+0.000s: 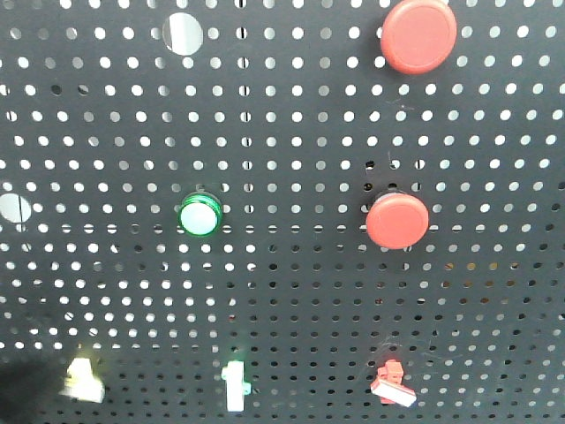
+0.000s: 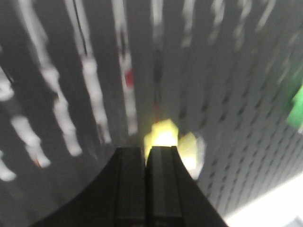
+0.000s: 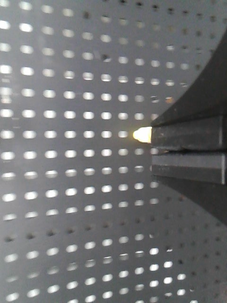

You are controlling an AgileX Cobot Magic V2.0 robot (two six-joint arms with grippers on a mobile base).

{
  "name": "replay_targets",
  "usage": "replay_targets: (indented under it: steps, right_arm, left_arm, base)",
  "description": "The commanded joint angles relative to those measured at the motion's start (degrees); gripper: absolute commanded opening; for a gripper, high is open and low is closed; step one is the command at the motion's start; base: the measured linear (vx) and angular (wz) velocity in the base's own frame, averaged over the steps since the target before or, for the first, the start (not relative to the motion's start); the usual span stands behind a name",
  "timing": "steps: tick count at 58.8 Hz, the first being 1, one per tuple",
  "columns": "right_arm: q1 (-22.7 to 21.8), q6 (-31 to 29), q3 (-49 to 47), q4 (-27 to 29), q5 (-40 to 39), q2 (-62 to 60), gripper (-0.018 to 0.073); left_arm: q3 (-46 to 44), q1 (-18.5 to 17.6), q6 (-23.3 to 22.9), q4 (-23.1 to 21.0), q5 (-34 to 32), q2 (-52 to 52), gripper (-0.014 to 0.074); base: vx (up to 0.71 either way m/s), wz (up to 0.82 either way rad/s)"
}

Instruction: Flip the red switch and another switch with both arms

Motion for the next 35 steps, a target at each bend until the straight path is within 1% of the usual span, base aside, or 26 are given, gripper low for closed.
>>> replay_targets:
  steps: [1, 6, 14, 21, 26, 29, 30, 35]
  right_arm:
    - [-0.21, -0.42, -1.53, -0.16, -3.76, 0.83, -0.0006]
    - [-0.21, -0.42, -1.53, -0.16, -3.64, 0.83, -0.0006]
    - [-0.21, -0.49, -1.53, -0.16, -2.59, 0.83, -0.0006]
    - [-0.21, -2.89, -1.53, 0.70, 0.99, 1.98, -0.0006]
    - [-0.21, -9.45, -1.53, 4.22, 3.72, 3.51, -0.0006]
    - [-0.21, -14.30, -1.53, 7.49, 4.92, 4.54, -0.0006]
    - [-0.21, -16.88, -1.53, 9.60, 5.12, 5.11, -0.0006]
    - [-0.21, -25.66, -1.53, 18.49, 5.62, 7.36, -0.0006]
  left_arm:
    - [1.34, -0.32, -0.07, -0.89, -5.40, 0.67, 0.0003]
    - [3.33, -0.32, -0.48, -0.89, -5.13, 0.61, 0.0003]
    - [4.34, -0.32, -1.34, -0.90, -1.69, -1.73, 0.0003]
    - [4.34, -0.32, -1.59, -0.90, 1.50, -5.52, 0.0003]
    - [4.34, -0.32, -1.59, -0.90, 4.33, -9.32, 0.0003]
    - [4.34, -0.32, -1.53, -0.85, 5.90, -11.97, 0.0003]
    - [4.34, -0.32, -1.53, -0.85, 6.65, -12.75, 0.0003]
    - [4.34, -0.32, -1.53, -0.85, 8.41, -17.08, 0.0003]
  base:
    - [0.00, 0.00]
    - [0.00, 0.00]
    - [0.00, 0.00]
    - [0.00, 0.00]
    - [0.00, 0.00]
    - [0.00, 0.00]
    - [0.00, 0.00]
    - [0.00, 0.00]
